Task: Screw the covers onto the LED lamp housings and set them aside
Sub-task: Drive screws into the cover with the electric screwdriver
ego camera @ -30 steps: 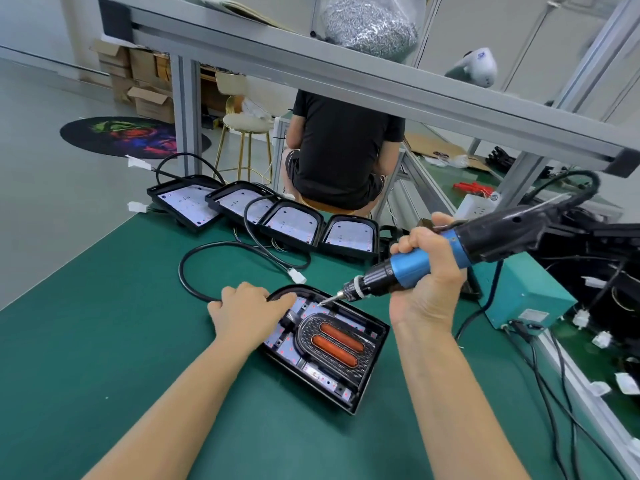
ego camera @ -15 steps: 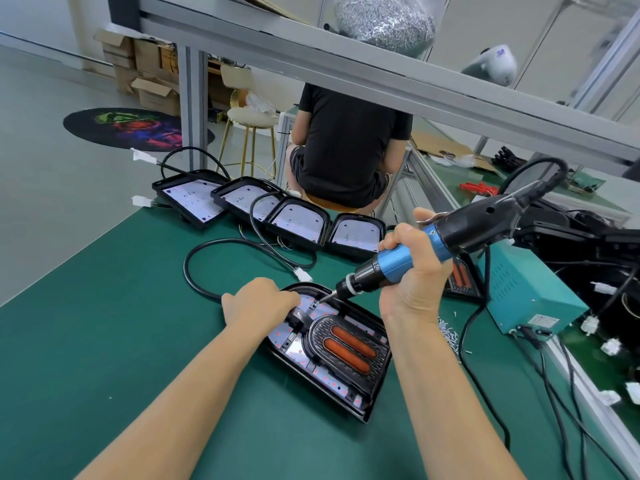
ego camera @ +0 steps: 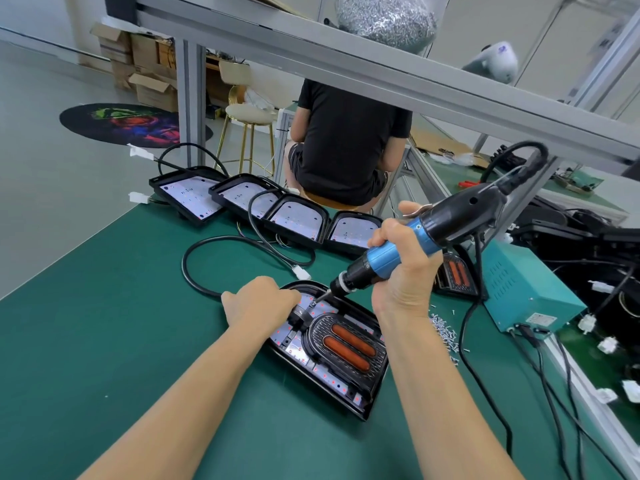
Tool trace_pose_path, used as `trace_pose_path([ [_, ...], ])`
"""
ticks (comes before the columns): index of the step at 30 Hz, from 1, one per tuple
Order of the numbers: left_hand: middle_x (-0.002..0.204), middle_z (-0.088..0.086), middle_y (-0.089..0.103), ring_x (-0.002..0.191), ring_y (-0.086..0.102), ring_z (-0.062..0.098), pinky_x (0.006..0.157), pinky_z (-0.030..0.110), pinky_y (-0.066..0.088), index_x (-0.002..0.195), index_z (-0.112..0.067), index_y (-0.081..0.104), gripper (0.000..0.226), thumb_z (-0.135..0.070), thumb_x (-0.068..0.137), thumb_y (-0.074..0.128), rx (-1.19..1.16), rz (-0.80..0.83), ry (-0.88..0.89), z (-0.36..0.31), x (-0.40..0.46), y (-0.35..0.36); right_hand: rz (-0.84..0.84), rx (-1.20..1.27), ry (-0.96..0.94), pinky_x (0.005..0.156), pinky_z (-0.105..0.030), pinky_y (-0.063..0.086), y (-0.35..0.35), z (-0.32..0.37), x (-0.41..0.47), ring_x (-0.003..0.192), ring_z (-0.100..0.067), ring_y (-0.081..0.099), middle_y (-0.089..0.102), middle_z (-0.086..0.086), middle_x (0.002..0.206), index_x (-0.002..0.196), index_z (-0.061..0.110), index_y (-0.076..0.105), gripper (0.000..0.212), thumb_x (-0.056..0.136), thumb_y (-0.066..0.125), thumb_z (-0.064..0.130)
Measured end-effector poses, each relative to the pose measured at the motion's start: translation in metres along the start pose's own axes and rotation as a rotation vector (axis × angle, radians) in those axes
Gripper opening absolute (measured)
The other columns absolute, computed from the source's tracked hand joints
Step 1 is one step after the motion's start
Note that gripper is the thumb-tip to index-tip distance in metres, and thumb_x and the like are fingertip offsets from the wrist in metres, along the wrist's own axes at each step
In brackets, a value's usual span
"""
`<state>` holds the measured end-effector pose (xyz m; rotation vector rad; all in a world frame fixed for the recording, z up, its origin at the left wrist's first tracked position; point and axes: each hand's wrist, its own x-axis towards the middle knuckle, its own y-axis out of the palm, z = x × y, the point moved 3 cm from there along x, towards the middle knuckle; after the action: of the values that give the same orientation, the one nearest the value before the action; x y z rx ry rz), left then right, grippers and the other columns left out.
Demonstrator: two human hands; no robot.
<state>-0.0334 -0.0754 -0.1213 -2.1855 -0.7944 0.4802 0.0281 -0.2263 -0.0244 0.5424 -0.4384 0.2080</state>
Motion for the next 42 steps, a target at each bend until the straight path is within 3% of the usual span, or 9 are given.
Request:
trace_pose_path([
  [7, 0.054, -0.002, 0.037, 0.057, 0.034, 0.022, 0.078, 0.037, 0.024, 0.059, -0.019, 0.030, 0.028, -0.023, 0.074, 0.054, 0.031, 0.013, 0.038, -0.013, 0.006, 0.004, 0.162, -0.022, -0.022, 0.059, -0.026, 0.046, 0.004, 0.007, -0.002, 0.056, -0.018, 0.051, 0.054, 0.002, 0.059, 0.091, 0.019, 0.059, 0.026, 0.068, 0.065, 0.008],
  [9, 0.058, -0.002, 0.037, 0.059, 0.034, 0.023, 0.077, 0.038, 0.023, 0.061, -0.019, 0.029, 0.028, -0.022, 0.074, 0.054, 0.059, 0.052, 0.072, -0.022, 0.010, 0.006, 0.197, -0.048, -0.022, 0.061, -0.025, 0.046, 0.001, 0.010, 0.001, 0.058, -0.017, 0.052, 0.055, 0.006, 0.061, 0.091, 0.020, 0.059, 0.027, 0.071, 0.064, 0.002],
  [12, 0.060, 0.000, 0.036, 0.059, 0.032, 0.022, 0.074, 0.037, 0.022, 0.062, -0.017, 0.029, 0.031, -0.023, 0.075, 0.056, 0.066, 0.110, 0.100, -0.028, 0.014, 0.011, 0.233, -0.129, 0.047, 0.072, -0.025, 0.046, -0.007, 0.012, 0.006, 0.077, -0.020, 0.052, 0.058, 0.005, 0.078, 0.080, 0.030, 0.067, 0.028, 0.074, 0.063, 0.003],
  [14, 0.061, 0.000, 0.038, 0.061, 0.034, 0.022, 0.078, 0.037, 0.025, 0.061, -0.016, 0.030, 0.033, -0.023, 0.076, 0.058, 0.040, 0.136, 0.105, -0.027, 0.017, 0.012, 0.250, -0.174, 0.122, 0.077, -0.029, 0.045, -0.016, 0.015, 0.010, 0.086, -0.023, 0.050, 0.056, 0.001, 0.085, 0.082, 0.031, 0.069, 0.026, 0.074, 0.066, 0.007],
  [18, 0.064, 0.001, 0.037, 0.068, 0.037, 0.025, 0.085, 0.038, 0.029, 0.060, -0.015, 0.029, 0.036, -0.024, 0.077, 0.059, -0.020, 0.148, 0.103, -0.028, 0.014, 0.014, 0.264, -0.107, 0.244, 0.074, -0.028, 0.049, -0.027, 0.018, 0.016, 0.079, -0.022, 0.054, 0.055, 0.000, 0.079, 0.107, 0.019, 0.061, 0.036, 0.075, 0.067, 0.004],
  [25, 0.067, 0.003, 0.037, 0.069, 0.034, 0.025, 0.088, 0.039, 0.030, 0.061, -0.015, 0.029, 0.034, -0.021, 0.078, 0.058, -0.025, 0.129, 0.086, -0.030, 0.009, 0.014, 0.205, -0.163, 0.157, 0.076, -0.033, 0.045, -0.027, 0.018, 0.009, 0.076, -0.020, 0.050, 0.054, 0.000, 0.078, 0.067, 0.030, 0.065, 0.026, 0.074, 0.067, 0.005],
  [37, 0.070, 0.006, 0.042, 0.069, 0.037, 0.025, 0.088, 0.039, 0.029, 0.064, -0.015, 0.031, 0.031, -0.021, 0.076, 0.059, -0.051, 0.132, 0.055, -0.029, 0.010, 0.015, 0.215, -0.112, 0.098, 0.072, -0.029, 0.045, -0.016, 0.017, 0.001, 0.075, -0.020, 0.047, 0.051, 0.001, 0.072, 0.066, 0.029, 0.057, 0.032, 0.071, 0.066, -0.001],
  [42, 0.063, 0.003, 0.039, 0.067, 0.034, 0.026, 0.087, 0.038, 0.030, 0.062, -0.015, 0.031, 0.032, -0.020, 0.074, 0.060, -0.049, 0.128, 0.049, -0.030, 0.008, 0.014, 0.243, -0.114, 0.109, 0.071, -0.026, 0.045, -0.020, 0.018, 0.000, 0.076, -0.018, 0.046, 0.051, 0.000, 0.074, 0.077, 0.016, 0.049, 0.025, 0.071, 0.065, -0.002],
])
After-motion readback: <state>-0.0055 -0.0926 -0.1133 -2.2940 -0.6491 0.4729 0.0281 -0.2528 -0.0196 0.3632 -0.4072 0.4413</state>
